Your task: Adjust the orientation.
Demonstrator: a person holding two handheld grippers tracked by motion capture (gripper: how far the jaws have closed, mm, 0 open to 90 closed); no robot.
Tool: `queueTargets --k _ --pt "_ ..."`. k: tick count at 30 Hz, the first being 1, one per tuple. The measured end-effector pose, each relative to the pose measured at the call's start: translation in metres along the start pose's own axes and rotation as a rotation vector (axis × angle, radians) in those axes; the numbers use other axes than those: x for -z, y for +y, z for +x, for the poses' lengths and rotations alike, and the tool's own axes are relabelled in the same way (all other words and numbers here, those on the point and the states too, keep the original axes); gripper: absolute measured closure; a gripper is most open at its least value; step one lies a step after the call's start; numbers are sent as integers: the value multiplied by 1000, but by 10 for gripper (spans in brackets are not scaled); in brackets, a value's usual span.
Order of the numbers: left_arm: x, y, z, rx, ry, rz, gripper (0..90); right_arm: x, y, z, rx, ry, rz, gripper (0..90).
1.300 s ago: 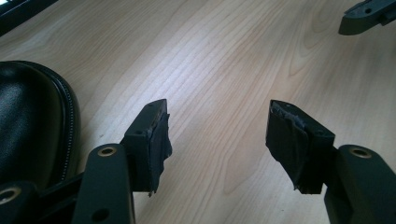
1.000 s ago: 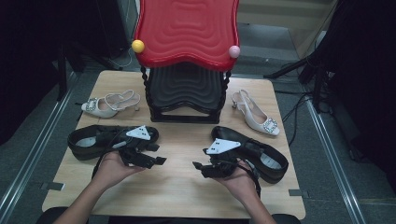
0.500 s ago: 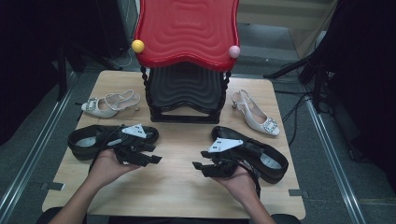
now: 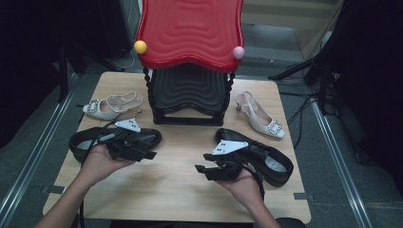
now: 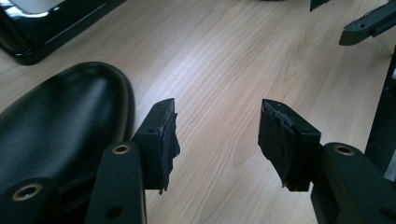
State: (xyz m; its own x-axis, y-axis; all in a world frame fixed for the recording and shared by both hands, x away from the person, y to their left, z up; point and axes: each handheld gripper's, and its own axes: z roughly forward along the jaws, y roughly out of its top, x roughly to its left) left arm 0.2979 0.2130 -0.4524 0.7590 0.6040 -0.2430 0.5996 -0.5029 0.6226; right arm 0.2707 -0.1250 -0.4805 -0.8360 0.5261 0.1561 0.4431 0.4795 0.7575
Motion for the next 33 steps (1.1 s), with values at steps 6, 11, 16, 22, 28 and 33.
queueTargets --k 6,11,16,22,28,33 --pt "15 -2 7 9 28 -3 479 -2 2 2 17 8 13 489" --pt "27 -10 12 25 56 -1 493 -7 4 1 27 11 27 486" --pt "39 -19 19 52 78 -8 500 -11 5 1 30 28 40 491" --pt "51 -25 27 59 102 -7 505 -15 7 2 38 40 50 492" --pt "66 -30 37 82 108 -14 514 -18 7 2 39 43 68 492" --pt "80 -33 47 96 134 -25 520 -18 7 2 41 41 71 491"
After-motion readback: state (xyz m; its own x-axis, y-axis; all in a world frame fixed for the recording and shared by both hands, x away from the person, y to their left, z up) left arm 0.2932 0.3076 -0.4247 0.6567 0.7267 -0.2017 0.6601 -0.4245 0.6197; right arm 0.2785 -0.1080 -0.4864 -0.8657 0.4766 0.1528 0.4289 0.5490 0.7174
